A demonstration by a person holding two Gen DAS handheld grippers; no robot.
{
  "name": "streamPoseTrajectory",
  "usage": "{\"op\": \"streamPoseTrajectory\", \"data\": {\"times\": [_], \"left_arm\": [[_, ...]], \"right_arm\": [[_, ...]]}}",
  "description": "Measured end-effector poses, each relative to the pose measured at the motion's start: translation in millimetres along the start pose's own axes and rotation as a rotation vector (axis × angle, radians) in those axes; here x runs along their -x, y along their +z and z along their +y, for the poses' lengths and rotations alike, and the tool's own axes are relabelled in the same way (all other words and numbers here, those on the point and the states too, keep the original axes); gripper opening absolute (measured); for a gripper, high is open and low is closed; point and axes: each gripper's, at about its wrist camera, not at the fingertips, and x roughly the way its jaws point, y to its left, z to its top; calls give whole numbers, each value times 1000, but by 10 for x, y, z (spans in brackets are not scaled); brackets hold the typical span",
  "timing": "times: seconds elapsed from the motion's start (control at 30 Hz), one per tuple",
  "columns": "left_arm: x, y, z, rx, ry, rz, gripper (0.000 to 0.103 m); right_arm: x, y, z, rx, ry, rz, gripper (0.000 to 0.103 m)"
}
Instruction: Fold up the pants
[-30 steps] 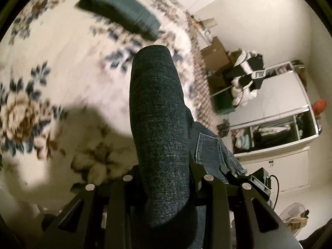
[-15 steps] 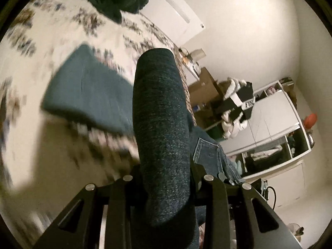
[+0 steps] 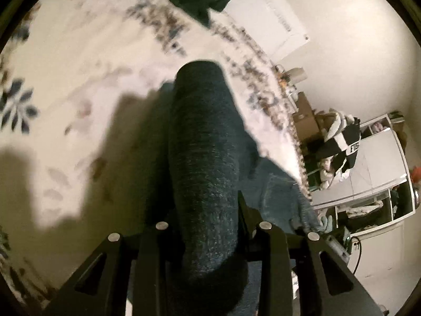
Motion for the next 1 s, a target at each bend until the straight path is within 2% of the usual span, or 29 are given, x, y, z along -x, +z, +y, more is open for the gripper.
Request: {"op": "streamPoseTrajectory", "data": {"times": [0.13, 0.23, 0.3, 0.33, 0.4, 0.47, 0.53, 0.6, 0.67, 0.77, 0.87, 1.0], "left_arm": [[55, -166, -11, -44, 27, -2, 33], [110, -177, -18, -77, 79, -3, 41], [176, -199, -87, -116, 141, -5, 50], [200, -183, -123, -129, 164, -4, 50], [252, -188, -216, -152, 227, -6, 50], [296, -210, -345, -173, 305, -1, 50], [334, -247, -529, -201, 410, 12, 64], [388, -297, -676, -233, 457, 2, 82], [488, -394, -882, -278, 502, -11, 86], [667, -571, -1194, -322, 524, -20, 86], [902, -749, -1525, -351, 527, -33, 86], [1297, -961, -2017, -400, 534, -103, 86]], "right_arm": [[38, 65, -141, -24, -37, 46, 53], [173, 125, -212, -42, -86, 43, 55], [285, 204, -210, -24, -137, 31, 55], [327, 208, -187, -21, -163, 37, 62], [459, 124, -84, 3, -245, 48, 66], [452, 133, 61, 50, -331, 52, 78], [472, 96, 251, 125, -407, 51, 96], [524, -10, 518, 248, -522, 30, 102], [612, -147, 777, 376, -647, 12, 103], [848, -341, 1089, 485, -737, -26, 103], [1270, -601, 1398, 536, -762, -62, 103], [1913, -989, 1870, 604, -762, -111, 103]]}}
